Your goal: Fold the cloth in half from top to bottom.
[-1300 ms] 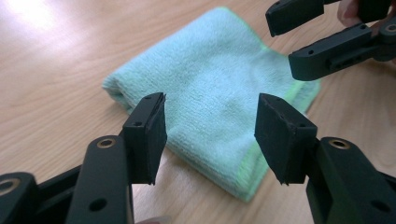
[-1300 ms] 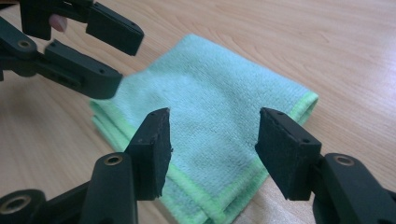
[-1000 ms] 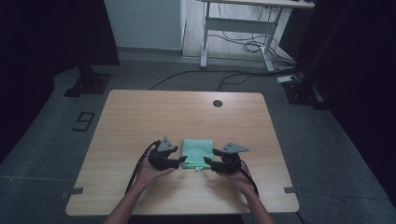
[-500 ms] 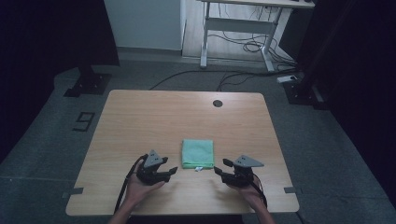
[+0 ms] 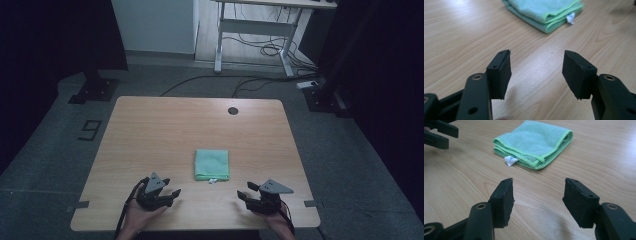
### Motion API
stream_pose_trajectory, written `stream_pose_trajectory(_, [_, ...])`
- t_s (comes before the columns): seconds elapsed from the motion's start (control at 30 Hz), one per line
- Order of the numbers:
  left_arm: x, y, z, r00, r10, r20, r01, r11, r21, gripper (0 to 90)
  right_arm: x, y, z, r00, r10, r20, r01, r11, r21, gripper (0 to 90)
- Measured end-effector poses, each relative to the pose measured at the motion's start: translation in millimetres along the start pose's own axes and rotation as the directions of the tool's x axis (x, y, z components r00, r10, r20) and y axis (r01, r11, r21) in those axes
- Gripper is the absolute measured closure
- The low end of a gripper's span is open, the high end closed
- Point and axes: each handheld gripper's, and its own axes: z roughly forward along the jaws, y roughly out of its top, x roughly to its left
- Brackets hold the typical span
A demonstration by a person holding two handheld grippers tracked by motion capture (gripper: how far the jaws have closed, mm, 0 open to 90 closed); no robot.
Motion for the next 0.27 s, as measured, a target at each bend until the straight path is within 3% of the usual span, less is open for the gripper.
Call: stream_pose_trajectory(0.27, [1.6,-1.7,-2.5,0.9999,-0.004,-0.012,0.004,0.9999,-0.010,39.2,3.3,-1.5,-4.1,0.9999,0.010,-0.002,-0.010,0.999,-0.035,39.3])
